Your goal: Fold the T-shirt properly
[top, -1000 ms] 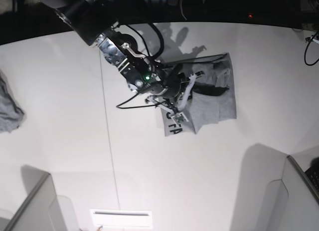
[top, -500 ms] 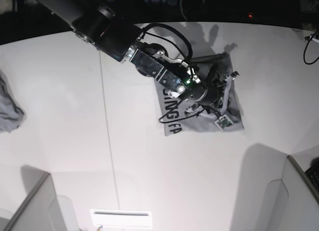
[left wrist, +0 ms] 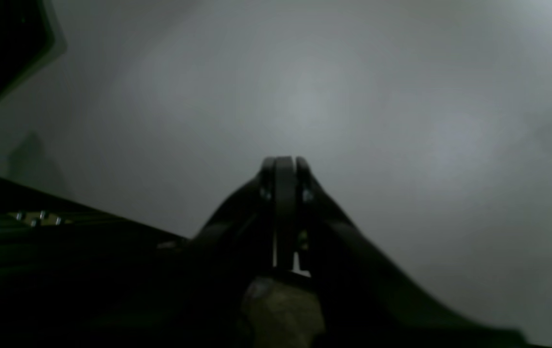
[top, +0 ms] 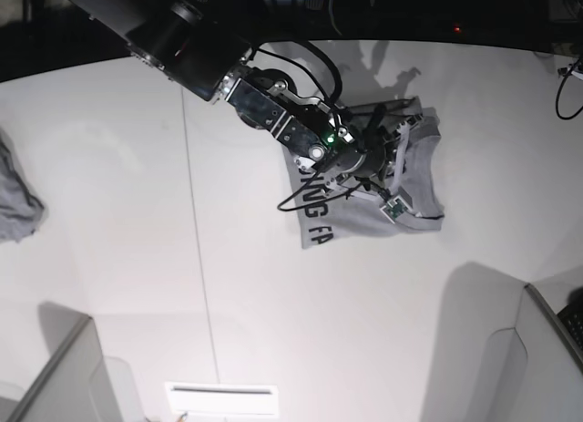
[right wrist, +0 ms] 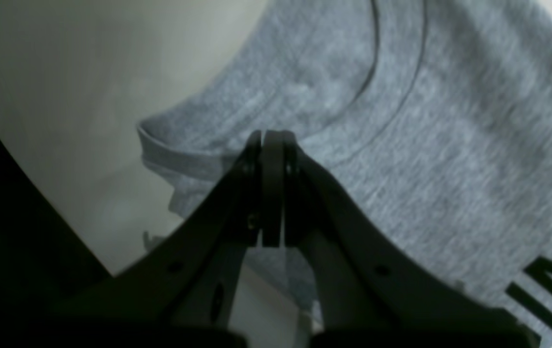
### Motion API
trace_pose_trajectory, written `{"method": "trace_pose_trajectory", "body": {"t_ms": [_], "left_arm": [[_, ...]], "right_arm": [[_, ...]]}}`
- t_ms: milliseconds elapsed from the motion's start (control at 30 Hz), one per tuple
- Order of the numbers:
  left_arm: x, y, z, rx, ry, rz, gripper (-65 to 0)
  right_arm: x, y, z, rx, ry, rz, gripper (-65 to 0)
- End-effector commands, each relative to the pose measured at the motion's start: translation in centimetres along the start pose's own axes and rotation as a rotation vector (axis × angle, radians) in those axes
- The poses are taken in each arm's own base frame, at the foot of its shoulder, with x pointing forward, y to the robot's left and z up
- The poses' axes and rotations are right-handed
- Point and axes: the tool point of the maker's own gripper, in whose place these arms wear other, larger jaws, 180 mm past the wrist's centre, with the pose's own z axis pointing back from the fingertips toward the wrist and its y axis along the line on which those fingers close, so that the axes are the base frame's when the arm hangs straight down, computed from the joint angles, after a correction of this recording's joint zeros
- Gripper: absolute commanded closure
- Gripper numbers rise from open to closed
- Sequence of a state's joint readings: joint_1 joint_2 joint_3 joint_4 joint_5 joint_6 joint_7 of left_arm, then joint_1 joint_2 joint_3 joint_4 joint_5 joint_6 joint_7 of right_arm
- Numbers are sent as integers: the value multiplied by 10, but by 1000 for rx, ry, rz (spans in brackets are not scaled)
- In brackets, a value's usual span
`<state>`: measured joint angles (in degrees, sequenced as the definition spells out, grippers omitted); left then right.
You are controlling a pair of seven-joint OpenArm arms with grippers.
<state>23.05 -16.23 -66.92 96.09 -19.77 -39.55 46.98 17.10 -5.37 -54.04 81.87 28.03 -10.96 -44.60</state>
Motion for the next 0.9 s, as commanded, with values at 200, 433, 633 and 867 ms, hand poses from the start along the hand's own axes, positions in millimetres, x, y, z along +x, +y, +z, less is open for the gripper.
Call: {"method": "trace_pose_trajectory", "body": {"t_ms": [200, 433, 633, 867], "left_arm": [[13, -23, -6, -68, -26, -63, 0], [18, -83, -16, -180, -63, -34, 0], [46, -133, -3, -306, -147, -6, 0], [76, -163, 8, -485, -249, 135, -118]], "right_arm": [[-25, 23, -11, 41, 46, 3, 0], [-56, 52, -15, 86, 114, 100, 0], [-50, 22, 21, 66, 40, -6, 0], [-58, -50, 82, -69, -81, -172, 0]]}}
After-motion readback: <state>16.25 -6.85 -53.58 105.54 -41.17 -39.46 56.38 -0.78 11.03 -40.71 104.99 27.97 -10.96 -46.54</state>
